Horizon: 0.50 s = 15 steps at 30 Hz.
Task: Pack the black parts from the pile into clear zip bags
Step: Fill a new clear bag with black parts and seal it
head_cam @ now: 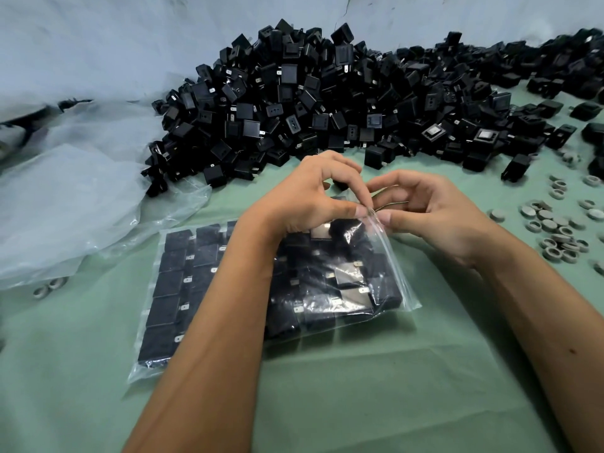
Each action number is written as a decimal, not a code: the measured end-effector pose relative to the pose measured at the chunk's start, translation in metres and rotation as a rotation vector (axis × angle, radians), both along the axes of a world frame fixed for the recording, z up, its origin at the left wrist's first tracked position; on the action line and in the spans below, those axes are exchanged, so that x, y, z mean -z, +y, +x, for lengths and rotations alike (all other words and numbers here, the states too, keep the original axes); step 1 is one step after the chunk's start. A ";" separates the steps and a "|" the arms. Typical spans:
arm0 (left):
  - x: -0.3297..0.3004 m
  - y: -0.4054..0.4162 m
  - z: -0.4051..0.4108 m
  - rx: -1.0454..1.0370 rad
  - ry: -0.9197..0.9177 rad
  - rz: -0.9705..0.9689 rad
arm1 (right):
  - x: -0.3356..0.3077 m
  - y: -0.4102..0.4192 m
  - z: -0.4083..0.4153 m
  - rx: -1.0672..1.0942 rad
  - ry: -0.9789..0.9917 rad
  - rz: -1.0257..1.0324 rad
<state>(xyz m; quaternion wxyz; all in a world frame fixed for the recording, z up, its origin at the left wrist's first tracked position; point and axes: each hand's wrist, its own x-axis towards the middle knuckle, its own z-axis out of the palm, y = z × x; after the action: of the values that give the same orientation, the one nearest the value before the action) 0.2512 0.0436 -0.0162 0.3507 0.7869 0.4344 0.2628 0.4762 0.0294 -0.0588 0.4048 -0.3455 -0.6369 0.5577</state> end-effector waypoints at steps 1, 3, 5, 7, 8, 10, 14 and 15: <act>0.000 0.000 0.000 -0.001 0.003 -0.001 | 0.000 -0.001 -0.001 -0.065 0.040 -0.030; 0.000 0.001 0.000 0.000 -0.004 0.001 | 0.001 -0.002 -0.003 -0.196 0.170 -0.122; 0.000 0.000 -0.001 0.005 -0.015 -0.001 | 0.000 -0.001 -0.004 -0.220 0.253 -0.162; 0.000 0.000 -0.001 0.008 -0.014 -0.004 | -0.001 0.004 -0.002 -0.081 0.238 -0.157; 0.001 0.000 -0.001 0.007 -0.012 -0.008 | 0.000 0.006 -0.001 0.041 0.201 -0.147; 0.003 0.000 -0.001 -0.003 -0.012 -0.023 | 0.005 0.010 0.001 0.297 0.072 -0.086; 0.008 0.002 -0.002 -0.010 -0.010 -0.048 | 0.020 0.013 -0.001 0.541 -0.393 0.316; 0.008 0.003 -0.002 -0.007 -0.008 -0.048 | 0.022 0.013 -0.003 0.538 -0.484 0.421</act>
<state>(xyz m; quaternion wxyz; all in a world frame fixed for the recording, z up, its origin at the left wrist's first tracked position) 0.2490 0.0465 -0.0243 0.3702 0.7758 0.4417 0.2567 0.4732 0.0423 -0.0807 0.4366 -0.5305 -0.7007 0.1923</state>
